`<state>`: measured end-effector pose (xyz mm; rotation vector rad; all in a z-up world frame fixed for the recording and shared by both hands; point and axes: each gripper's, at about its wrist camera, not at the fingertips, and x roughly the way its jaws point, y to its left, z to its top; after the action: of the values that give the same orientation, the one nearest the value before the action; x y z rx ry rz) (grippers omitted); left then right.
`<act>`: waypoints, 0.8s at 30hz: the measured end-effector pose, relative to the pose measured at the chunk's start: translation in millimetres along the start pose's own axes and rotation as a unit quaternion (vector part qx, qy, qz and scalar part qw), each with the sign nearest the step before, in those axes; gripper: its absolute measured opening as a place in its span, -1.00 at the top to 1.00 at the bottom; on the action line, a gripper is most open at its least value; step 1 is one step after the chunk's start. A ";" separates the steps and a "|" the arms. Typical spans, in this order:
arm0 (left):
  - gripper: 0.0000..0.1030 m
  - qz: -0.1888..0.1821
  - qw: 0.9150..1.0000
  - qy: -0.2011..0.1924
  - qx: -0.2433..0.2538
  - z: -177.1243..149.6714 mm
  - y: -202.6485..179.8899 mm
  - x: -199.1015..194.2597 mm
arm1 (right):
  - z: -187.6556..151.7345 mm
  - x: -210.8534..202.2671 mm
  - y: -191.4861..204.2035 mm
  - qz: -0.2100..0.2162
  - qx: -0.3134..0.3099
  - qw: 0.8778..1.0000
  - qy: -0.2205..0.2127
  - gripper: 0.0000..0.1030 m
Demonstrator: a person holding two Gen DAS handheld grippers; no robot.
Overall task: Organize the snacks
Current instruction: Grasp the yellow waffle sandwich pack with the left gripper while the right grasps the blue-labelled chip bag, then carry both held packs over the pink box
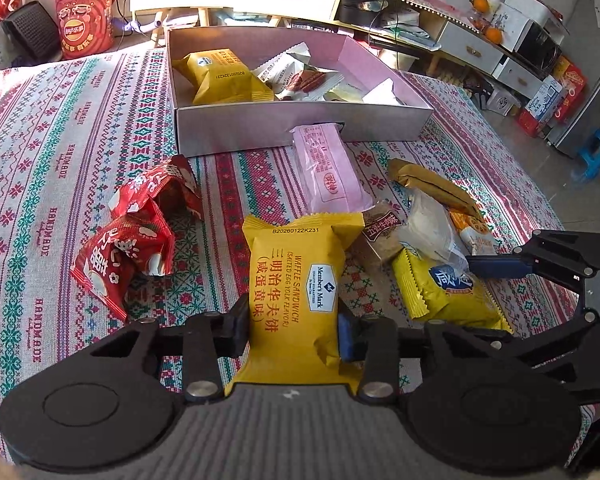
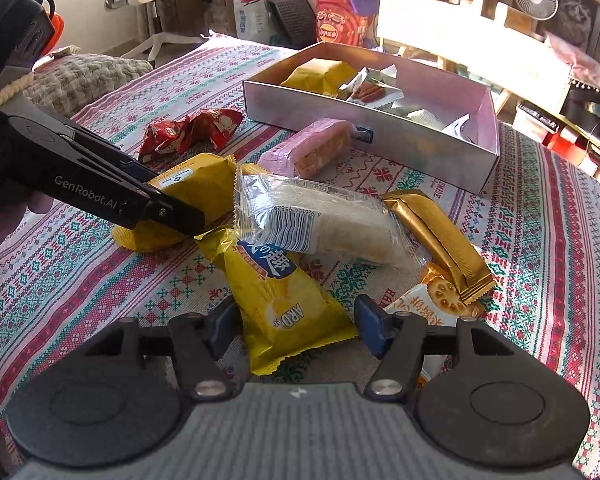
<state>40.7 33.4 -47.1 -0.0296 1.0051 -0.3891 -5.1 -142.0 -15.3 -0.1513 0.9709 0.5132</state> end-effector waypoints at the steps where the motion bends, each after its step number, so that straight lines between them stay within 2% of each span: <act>1: 0.09 0.002 1.000 0.000 0.001 -0.7 0.6 -0.8 | 0.2 0.7 0.5 0.000 -0.002 1.000 0.001 -0.13; 4: 0.10 0.006 1.000 -0.002 0.004 -3.4 2.0 -3.7 | 0.8 3.0 0.1 0.001 -0.001 1.000 0.001 -0.12; 5: 0.10 0.007 1.000 -0.002 0.005 -3.8 2.1 -3.8 | 1.1 3.1 0.0 0.001 0.000 1.000 -0.001 -0.09; 6: 0.10 0.008 1.000 -0.002 0.006 -4.4 2.7 -4.4 | 1.4 3.3 0.1 0.003 -0.001 1.000 -0.001 0.04; 10: 0.10 0.006 1.000 -0.003 0.001 -5.5 6.8 -6.6 | 3.5 3.5 2.5 0.005 -0.006 1.000 -0.004 0.16; 18: 0.12 -0.003 1.000 -0.013 -0.014 -4.2 14.5 -17.7 | 10.6 -1.1 4.4 0.027 -0.002 1.000 -0.010 0.19; 24: 0.12 -0.005 1.000 -0.019 -0.018 -0.9 17.3 -26.2 | 16.4 -11.7 5.8 0.061 0.008 0.998 -0.026 0.19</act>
<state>32.8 58.3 -29.7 -0.0749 0.9745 -0.3788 -1.0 -135.3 4.2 -0.0644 0.9365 0.6190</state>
